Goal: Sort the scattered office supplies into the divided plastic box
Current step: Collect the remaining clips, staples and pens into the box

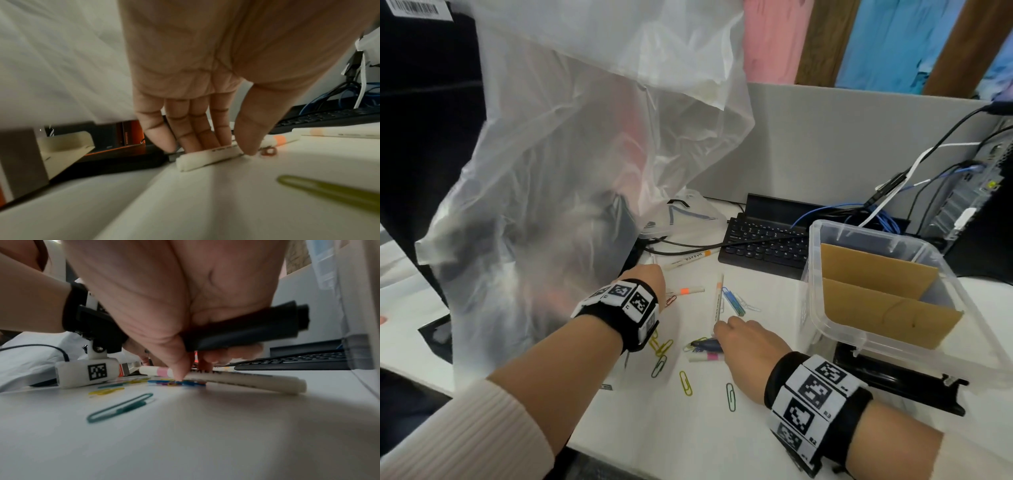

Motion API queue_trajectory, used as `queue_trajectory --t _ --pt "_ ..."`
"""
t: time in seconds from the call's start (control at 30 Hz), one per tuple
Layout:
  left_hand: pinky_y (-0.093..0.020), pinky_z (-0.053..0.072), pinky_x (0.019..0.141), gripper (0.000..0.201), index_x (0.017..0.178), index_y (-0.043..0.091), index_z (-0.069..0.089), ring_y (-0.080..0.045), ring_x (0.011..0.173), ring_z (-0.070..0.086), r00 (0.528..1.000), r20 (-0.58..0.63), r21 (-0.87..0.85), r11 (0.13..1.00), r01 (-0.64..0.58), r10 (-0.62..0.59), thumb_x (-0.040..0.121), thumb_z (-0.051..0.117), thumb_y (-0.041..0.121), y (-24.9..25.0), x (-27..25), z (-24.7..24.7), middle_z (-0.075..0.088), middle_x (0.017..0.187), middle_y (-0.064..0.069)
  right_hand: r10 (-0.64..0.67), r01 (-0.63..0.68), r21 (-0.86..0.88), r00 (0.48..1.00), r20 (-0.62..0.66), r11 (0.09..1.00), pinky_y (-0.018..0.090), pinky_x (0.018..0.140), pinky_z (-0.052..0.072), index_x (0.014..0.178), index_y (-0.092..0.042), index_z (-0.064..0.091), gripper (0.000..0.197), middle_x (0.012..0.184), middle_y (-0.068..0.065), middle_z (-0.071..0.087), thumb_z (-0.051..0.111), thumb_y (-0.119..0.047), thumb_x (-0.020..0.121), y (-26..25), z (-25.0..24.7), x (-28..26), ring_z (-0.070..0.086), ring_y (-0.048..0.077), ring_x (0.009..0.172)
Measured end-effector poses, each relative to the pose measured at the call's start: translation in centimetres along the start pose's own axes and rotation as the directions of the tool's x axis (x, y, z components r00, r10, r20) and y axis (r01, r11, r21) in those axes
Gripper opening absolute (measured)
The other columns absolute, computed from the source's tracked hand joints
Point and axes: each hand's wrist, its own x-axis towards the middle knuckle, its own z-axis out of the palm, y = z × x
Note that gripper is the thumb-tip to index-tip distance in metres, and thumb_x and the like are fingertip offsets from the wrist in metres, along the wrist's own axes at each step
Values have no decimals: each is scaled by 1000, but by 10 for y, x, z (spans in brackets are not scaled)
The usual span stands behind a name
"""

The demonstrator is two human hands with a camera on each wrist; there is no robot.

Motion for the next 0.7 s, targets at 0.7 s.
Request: queue_trajectory --t 0.7 --pt "-30 57 64 8 96 6 54 -8 64 55 842 -252 -920 152 -362 476 93 51 -1 35 -77 -40 52 87 -7 466 342 921 795 -389 187 36 78 50 104 -19 51 8 75 5 59 47 -23 98 -1 -58 -13 59 15 74"
